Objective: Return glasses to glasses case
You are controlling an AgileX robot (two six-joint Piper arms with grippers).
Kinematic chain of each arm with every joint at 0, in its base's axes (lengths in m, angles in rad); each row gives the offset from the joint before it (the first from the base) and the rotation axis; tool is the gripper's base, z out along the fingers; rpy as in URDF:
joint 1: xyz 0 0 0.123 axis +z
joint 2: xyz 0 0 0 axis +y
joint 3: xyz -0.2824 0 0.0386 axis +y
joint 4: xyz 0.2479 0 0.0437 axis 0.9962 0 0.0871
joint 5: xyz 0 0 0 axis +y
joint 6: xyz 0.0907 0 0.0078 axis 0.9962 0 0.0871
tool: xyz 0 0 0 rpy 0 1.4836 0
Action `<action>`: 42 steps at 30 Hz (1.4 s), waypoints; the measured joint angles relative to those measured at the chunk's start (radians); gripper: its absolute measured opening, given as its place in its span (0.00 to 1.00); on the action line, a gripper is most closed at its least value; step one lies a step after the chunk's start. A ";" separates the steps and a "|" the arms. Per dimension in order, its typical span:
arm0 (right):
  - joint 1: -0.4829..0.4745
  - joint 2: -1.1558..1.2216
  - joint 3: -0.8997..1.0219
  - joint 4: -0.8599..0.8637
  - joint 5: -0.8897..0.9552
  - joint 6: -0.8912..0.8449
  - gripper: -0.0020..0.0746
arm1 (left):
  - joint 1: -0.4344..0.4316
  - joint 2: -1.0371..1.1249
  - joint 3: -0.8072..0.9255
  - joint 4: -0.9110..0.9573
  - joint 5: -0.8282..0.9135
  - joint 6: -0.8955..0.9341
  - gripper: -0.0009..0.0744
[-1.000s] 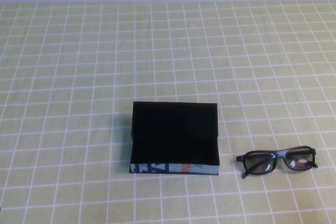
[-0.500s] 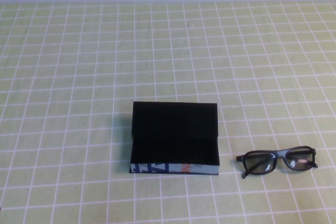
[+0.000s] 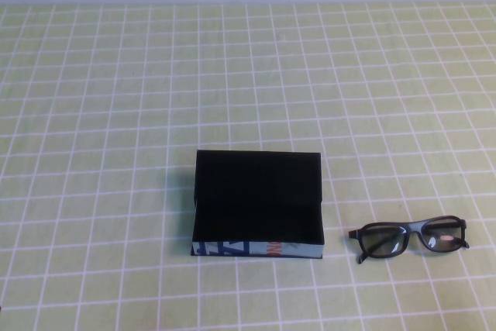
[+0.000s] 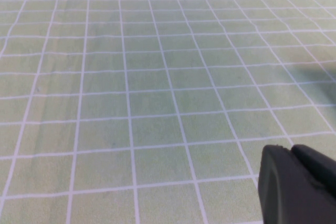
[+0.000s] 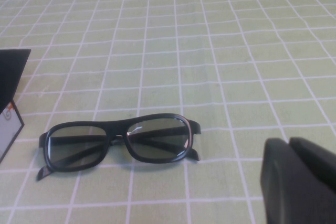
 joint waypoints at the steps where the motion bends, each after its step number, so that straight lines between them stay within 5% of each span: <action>1: 0.000 0.000 0.000 0.000 0.000 0.000 0.00 | 0.000 0.000 0.000 0.000 0.000 0.000 0.01; 28: 0.000 0.000 0.000 0.000 0.000 0.000 0.00 | 0.000 0.000 0.000 0.000 -0.012 0.000 0.01; 42: 0.000 0.000 0.000 0.000 0.000 0.000 0.00 | 0.000 0.000 0.002 0.004 -0.480 0.000 0.01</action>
